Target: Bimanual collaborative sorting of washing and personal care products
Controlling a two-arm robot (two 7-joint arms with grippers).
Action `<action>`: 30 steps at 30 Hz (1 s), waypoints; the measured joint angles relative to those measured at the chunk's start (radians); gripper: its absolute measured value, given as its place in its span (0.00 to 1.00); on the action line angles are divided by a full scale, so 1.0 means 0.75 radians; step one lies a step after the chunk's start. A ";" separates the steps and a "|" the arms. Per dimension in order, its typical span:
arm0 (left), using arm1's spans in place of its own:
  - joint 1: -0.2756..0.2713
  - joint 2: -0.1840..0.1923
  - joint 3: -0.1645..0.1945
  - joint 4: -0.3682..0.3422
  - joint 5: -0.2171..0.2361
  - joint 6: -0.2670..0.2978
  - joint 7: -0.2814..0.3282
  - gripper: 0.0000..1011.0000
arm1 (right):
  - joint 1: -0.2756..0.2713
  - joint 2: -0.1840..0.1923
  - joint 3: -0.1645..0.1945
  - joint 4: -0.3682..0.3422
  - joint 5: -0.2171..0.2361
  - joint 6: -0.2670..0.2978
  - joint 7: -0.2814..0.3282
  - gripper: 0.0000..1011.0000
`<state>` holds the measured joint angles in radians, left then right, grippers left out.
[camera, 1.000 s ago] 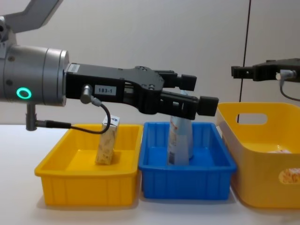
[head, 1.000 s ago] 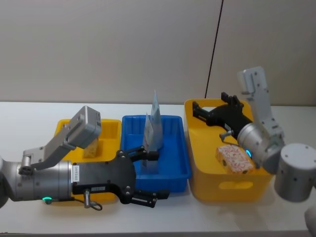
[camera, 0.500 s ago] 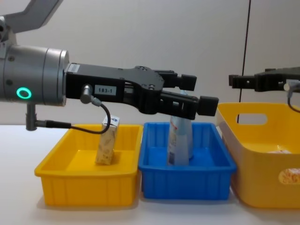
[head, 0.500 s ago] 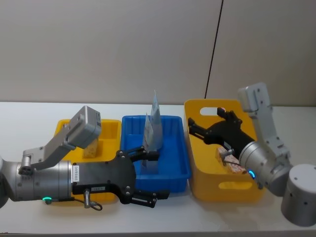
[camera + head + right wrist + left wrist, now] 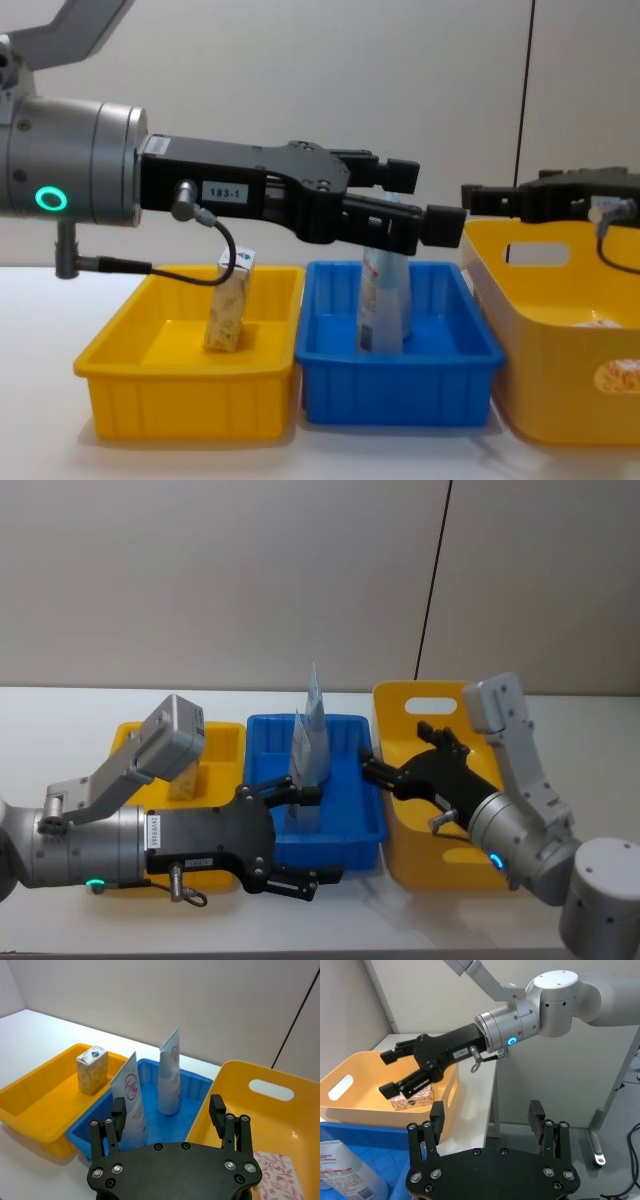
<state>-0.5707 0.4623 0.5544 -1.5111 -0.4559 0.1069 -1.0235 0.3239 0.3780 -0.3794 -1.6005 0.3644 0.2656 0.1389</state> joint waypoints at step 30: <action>0.000 0.000 0.000 0.000 0.000 0.000 0.000 0.99 | 0.109 -0.110 -0.097 0.237 -0.108 -0.084 0.060 0.99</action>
<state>-0.5707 0.4623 0.5544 -1.5112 -0.4558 0.1069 -1.0235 0.4055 0.2956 -0.4525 -1.4224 0.2835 0.2029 0.1843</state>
